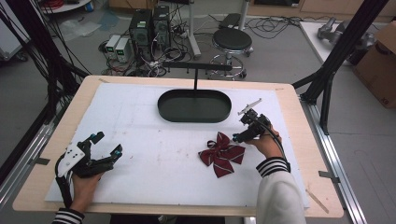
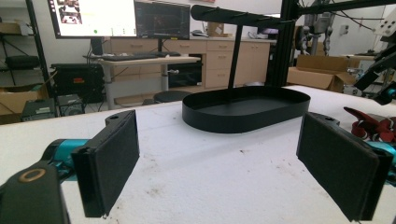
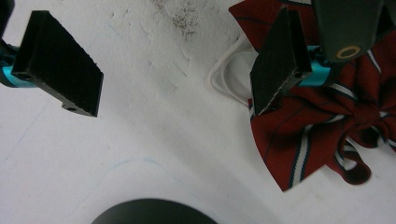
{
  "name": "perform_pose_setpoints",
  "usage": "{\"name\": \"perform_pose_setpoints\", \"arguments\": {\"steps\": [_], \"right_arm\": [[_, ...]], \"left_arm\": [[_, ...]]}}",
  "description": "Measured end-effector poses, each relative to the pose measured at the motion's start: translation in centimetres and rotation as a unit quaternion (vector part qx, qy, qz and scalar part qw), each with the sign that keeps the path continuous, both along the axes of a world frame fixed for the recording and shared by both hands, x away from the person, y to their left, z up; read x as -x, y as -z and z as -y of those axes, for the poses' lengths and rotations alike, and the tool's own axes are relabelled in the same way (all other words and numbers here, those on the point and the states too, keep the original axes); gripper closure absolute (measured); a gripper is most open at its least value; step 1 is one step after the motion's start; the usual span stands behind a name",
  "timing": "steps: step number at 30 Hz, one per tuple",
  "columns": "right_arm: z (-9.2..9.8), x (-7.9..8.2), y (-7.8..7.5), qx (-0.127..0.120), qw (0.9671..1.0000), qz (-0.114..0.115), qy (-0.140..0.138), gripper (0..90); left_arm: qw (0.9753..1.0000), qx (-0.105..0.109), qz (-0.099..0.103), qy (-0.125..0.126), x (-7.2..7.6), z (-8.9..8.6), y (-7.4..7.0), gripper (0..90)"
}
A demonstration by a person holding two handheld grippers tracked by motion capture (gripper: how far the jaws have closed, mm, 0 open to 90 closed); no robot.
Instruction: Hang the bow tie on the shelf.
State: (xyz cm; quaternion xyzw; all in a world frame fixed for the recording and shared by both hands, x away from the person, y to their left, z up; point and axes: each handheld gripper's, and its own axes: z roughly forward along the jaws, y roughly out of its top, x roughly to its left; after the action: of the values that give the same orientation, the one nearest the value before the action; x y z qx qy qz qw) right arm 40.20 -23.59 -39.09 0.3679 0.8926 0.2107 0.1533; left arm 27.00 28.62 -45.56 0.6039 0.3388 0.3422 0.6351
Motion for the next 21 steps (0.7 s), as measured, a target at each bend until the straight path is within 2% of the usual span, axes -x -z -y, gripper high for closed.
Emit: {"name": "perform_pose_setpoints", "arguments": {"steps": [6, 15, 21], "right_arm": [[-0.4, -0.1, 0.4, 0.016, 0.9997, -0.017, -0.002, 21.7], [-1.0, -0.3, 1.0, 0.027, 0.9984, -0.041, -0.027, 35.2], [-1.3, -0.4, 1.1, 0.042, 0.9978, -0.042, -0.029, 45.2]], "left_arm": [[1.0000, 0.000, 0.000, 0.000, 0.0, 0.0, 0.0, 13.5], [1.0000, 0.002, -0.001, 0.000, 0.0, 0.0, 0.0, 13.5], [1.0000, 0.003, -0.002, 0.000, 0.0, 0.0, 0.0, 13.6]]}}
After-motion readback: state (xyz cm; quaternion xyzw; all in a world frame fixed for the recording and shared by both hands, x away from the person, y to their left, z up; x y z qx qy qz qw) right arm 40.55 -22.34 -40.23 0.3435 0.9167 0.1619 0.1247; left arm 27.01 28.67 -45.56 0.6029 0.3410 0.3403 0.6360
